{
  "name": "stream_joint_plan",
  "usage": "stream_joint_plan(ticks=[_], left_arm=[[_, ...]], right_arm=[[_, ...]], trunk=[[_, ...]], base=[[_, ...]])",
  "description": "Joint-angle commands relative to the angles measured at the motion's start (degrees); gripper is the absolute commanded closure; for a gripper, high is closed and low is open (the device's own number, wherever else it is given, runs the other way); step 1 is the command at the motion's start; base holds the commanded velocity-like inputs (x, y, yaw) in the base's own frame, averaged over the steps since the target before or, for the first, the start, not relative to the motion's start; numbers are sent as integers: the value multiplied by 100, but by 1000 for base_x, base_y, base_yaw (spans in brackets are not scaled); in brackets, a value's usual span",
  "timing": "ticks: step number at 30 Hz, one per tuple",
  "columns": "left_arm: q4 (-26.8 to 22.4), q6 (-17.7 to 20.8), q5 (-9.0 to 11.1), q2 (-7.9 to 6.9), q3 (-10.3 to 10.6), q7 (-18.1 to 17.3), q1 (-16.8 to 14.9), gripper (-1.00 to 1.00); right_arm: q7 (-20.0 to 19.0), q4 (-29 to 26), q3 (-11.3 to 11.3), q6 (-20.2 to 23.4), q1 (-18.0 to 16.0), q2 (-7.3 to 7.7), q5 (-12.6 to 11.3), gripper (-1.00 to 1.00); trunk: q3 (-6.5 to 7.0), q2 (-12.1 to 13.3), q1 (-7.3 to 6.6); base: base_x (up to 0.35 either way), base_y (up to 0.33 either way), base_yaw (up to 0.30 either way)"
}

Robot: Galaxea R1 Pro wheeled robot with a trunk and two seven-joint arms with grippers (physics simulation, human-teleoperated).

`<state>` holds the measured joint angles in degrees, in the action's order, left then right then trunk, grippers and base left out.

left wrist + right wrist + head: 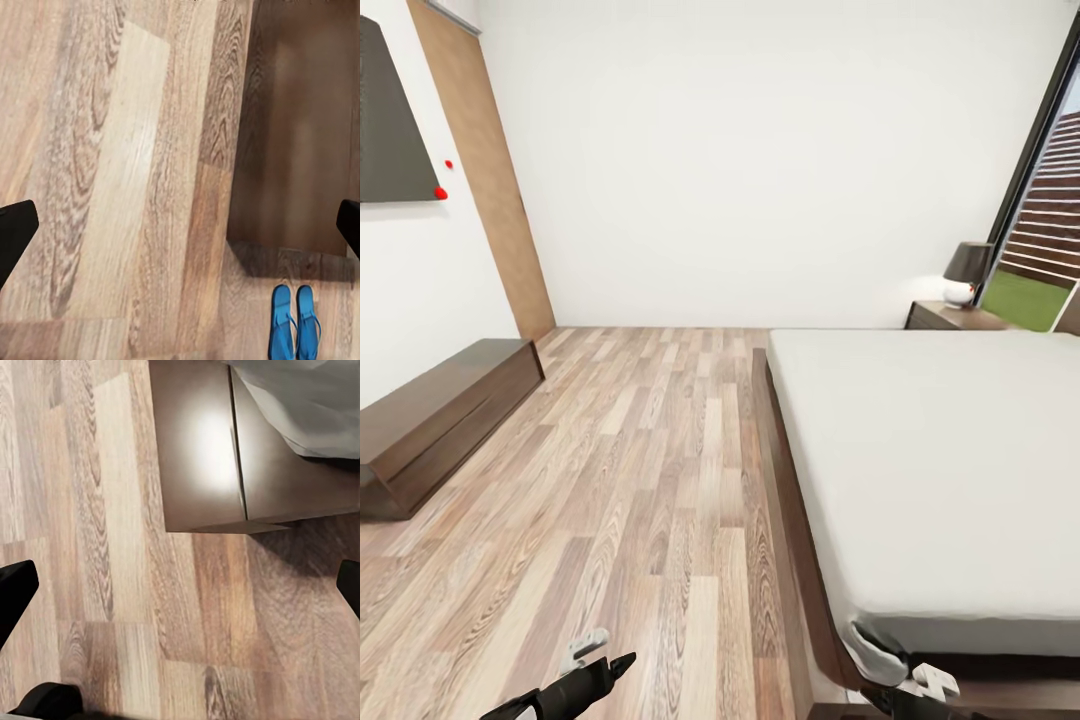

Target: In the bedroom, move the book from the bed onto either nightstand, and place the two sandals side by side next to the bed.

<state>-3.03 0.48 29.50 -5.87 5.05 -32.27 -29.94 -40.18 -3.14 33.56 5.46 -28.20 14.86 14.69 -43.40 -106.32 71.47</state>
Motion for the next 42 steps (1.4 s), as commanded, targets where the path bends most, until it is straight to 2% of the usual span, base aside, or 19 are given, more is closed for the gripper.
stream_joint_plan(ticks=[1,32,42], left_arm=[[3,5,56,-2,49,-17,-3,-100],[4,5,54,-2,49,-17,-3,-100],[4,6,56,-2,49,-17,-3,-100]], right_arm=[[-25,-11,51,51,-1,-1,34,-100],[-25,-11,46,53,-1,-1,34,-100],[-25,-11,46,60,-1,-1,40,-100]], trunk=[[4,-2,-1],[288,-2,-1],[300,-2,-1]], base=[[0,0,0],[0,0,0],[0,0,-50]])
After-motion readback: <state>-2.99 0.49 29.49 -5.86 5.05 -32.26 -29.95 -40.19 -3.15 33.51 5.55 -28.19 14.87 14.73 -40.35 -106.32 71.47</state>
